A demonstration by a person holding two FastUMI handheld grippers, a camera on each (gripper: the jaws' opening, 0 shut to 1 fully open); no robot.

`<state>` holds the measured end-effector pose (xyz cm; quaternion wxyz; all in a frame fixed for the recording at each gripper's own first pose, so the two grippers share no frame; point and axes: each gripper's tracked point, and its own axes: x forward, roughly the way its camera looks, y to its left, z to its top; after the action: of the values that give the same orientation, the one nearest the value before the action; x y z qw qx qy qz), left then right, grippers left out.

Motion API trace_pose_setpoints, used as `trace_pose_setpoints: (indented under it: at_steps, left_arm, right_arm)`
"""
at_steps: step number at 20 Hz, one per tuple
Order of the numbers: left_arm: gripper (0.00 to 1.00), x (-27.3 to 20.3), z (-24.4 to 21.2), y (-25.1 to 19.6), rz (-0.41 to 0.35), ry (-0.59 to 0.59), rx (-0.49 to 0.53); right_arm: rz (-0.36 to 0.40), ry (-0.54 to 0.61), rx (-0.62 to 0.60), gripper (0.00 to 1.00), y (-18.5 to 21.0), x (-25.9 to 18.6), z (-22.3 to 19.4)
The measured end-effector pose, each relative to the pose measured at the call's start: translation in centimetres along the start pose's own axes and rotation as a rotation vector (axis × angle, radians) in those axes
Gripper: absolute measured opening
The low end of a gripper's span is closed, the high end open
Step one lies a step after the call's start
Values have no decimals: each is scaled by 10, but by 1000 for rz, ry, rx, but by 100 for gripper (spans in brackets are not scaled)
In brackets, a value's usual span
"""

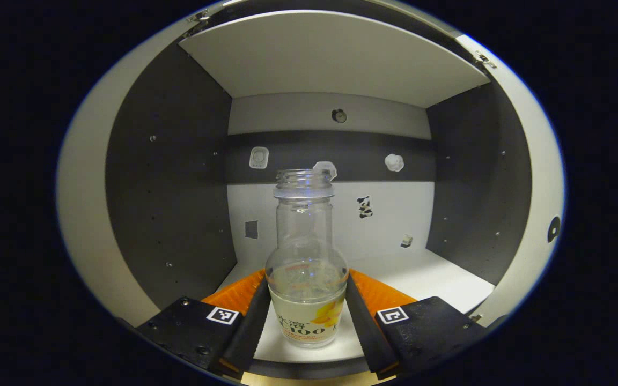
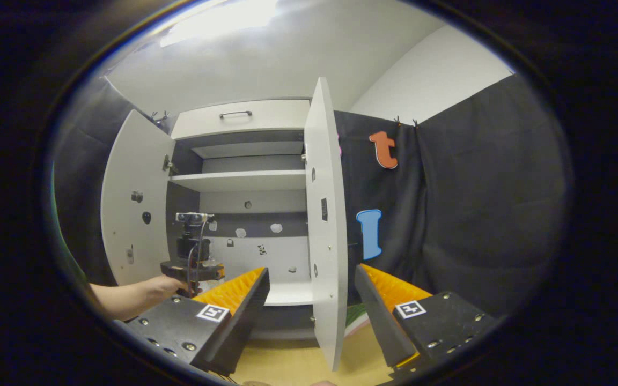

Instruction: Grasp the bottle in the cabinet with the left hand and place it on the coaster, then close the right door with the right hand and the left door with the left hand.

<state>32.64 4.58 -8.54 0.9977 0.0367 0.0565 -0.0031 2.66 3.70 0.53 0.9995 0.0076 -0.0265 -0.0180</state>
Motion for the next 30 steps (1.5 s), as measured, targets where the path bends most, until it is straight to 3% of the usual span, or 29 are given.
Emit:
trace_pose_setpoints:
  at_steps: [7, 14, 22, 26, 27, 30]
  left_arm:
    - [78, -100, 7, -24, -82, -17, -5]
    - [79, -184, -33, -41, -139, -9, -17]
    - [79, -251, -150, -88, -264, 86, -11]
    - [79, -264, -207, -107, -307, 128, 39]
    - [79, -268, -220, -115, -332, 140, 42]
    - [80, -273, -248, -131, -379, 141, 23]
  right_arm:
    - [19, 4, -4, 97, -4, -33, -2]
    - [47, 24, 14, 97, -2, -47, -12]
    - [61, 37, 10, 94, -6, -45, -19]
    - [55, 43, 39, 97, -3, -38, -24]
    - [52, 41, 44, 94, -3, -34, -25]
    - [57, 27, 60, 97, 1, -26, -24]
